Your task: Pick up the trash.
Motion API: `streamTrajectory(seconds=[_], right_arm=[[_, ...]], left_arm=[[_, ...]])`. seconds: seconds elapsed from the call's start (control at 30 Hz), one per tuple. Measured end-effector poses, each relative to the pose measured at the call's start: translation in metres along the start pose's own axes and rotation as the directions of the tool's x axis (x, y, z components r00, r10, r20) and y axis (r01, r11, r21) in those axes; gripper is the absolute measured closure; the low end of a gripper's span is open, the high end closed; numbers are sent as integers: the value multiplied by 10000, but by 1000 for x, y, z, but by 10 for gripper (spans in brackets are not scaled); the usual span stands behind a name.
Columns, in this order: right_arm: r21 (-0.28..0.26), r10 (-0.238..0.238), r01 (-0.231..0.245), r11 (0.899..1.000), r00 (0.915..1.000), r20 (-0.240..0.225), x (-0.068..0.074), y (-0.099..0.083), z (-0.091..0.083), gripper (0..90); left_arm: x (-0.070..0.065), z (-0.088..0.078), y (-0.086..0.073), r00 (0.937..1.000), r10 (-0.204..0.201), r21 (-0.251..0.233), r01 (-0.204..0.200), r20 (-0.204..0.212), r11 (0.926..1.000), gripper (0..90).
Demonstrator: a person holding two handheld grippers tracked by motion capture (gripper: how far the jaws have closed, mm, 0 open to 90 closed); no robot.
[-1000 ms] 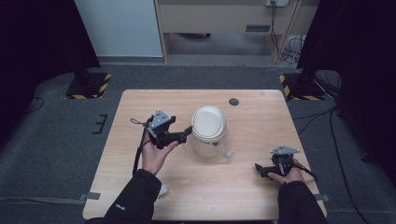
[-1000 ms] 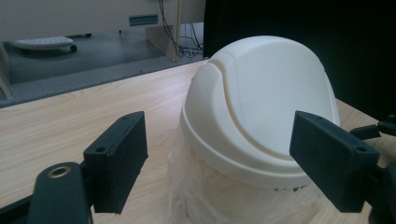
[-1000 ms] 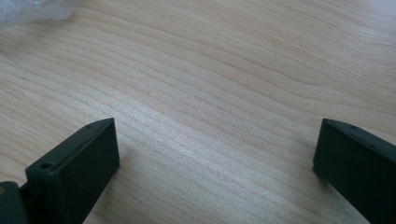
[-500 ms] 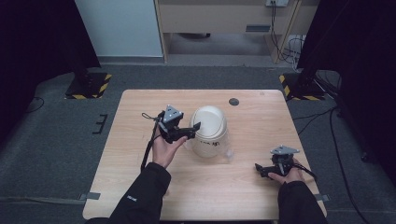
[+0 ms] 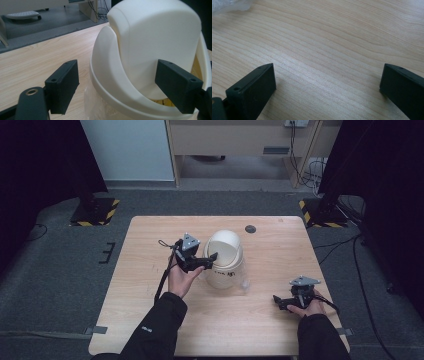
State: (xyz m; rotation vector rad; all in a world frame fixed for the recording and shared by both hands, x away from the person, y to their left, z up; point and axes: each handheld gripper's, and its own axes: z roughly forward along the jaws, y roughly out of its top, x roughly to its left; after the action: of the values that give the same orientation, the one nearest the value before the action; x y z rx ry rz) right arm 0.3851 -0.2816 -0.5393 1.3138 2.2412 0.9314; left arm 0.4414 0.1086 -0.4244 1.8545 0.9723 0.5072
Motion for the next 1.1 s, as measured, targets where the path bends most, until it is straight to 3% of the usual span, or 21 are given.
streamTrajectory(seconds=[0.63,0.93,1.1], right_arm=[[-3,0,0,10000,10000,1,0,0,0,6],[-2,0,0,10000,10000,-4,0,0,0,6],[1,5,-5,10000,10000,-2,0,0,0,6]], left_arm=[[6,15,-2,9998,-168,478,171,-65,9987,157],[8,19,-3,9997,-109,477,120,-222,9988,168],[7,12,0,9999,-56,204,58,-108,9998,181]])
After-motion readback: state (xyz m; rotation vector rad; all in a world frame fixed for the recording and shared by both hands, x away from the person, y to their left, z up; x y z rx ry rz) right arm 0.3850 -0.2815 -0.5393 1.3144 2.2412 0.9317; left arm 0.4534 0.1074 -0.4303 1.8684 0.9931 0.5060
